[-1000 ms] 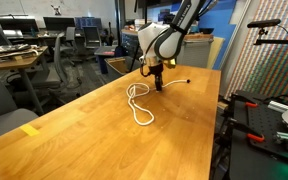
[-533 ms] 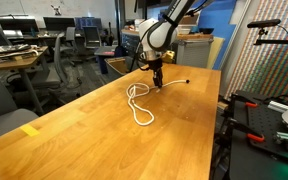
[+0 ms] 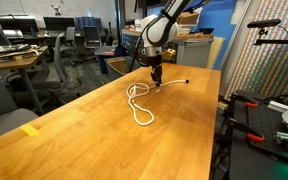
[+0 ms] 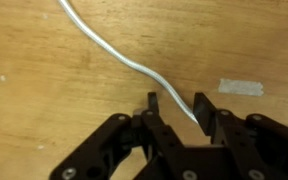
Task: Make a knot with the object on the table
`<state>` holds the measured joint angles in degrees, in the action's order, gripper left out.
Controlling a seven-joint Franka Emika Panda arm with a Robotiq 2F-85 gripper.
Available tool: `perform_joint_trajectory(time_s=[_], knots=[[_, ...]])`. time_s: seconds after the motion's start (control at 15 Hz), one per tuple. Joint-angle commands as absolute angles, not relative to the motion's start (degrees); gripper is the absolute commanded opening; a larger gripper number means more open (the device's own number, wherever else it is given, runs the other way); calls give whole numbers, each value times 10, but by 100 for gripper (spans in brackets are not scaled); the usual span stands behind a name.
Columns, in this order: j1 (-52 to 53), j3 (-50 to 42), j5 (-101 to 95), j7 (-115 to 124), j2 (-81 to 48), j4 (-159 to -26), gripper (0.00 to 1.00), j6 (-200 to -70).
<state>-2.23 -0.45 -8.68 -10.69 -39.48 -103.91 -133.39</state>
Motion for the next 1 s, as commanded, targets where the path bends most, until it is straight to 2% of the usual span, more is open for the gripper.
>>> perform_joint_trajectory(time_s=[0.0,0.2,0.27,0.33,0.4,0.47,0.93], knots=[[-44,-27,-85,-100,-315,-1086,27,-1391],[-76,-30,-66,-119,-272,-1098,5,-1419],[-88,-21,-65,-153,-265,-1099,5,-1416],[-89,-21,-80,-176,-260,-1104,38,-1428],[-82,-26,-104,-189,-257,-1110,33,-1436],[-75,-29,-124,-203,-253,-1118,33,-1441],[-91,28,-138,-355,-257,-1160,84,-1506]])
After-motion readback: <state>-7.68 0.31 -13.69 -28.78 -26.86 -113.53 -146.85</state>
